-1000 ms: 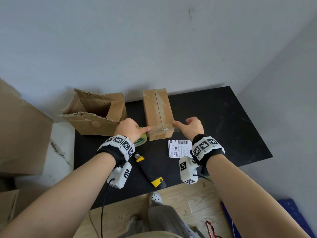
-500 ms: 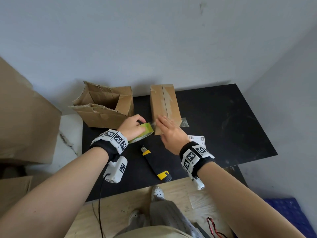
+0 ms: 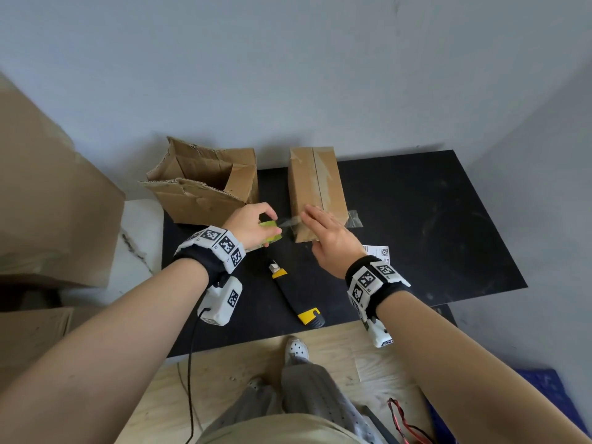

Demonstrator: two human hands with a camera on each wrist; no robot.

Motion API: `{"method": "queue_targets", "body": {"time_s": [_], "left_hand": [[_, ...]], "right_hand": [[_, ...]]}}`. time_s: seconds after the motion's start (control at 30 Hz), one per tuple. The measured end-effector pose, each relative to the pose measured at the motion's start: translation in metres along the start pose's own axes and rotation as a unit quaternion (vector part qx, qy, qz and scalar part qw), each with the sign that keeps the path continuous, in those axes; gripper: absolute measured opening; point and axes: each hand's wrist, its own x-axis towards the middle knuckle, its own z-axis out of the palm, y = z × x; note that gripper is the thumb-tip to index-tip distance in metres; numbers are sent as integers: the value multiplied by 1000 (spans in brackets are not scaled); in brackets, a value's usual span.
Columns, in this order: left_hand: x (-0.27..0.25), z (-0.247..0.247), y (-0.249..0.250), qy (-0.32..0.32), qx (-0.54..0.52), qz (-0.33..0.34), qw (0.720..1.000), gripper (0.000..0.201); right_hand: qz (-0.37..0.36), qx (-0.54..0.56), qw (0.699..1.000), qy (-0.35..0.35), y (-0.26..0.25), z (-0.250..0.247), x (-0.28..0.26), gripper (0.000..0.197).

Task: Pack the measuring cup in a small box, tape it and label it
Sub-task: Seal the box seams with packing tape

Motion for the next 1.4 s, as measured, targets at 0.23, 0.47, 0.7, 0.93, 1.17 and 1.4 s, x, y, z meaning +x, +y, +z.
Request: {"method": "queue_targets", "body": {"time_s": [0.23, 0.47, 0.7, 0.93, 1.17, 1.4], "left_hand": [[-6, -7, -6, -38, -20, 16, 999, 27], [-1, -9, -9, -42, -24, 58, 997, 30], [5, -4, -16, -55, -13, 70, 996, 34], [7, -1, -21, -62, -21, 83, 994, 30], [6, 2, -23, -64, -31, 74, 995, 29], [5, 1, -21, -70, -45, 40, 996, 25]], "right_hand": [[2, -43, 998, 46, -22, -15, -2, 32], [123, -41, 990, -52, -47, 11, -31, 31], [262, -51, 946, -183, -60, 51, -47, 59], [301, -42, 930, -206, -63, 69, -53, 73], [327, -20, 923, -203, -69, 70, -51, 60], [398, 92, 903, -137, -71, 42, -76, 48]]}}
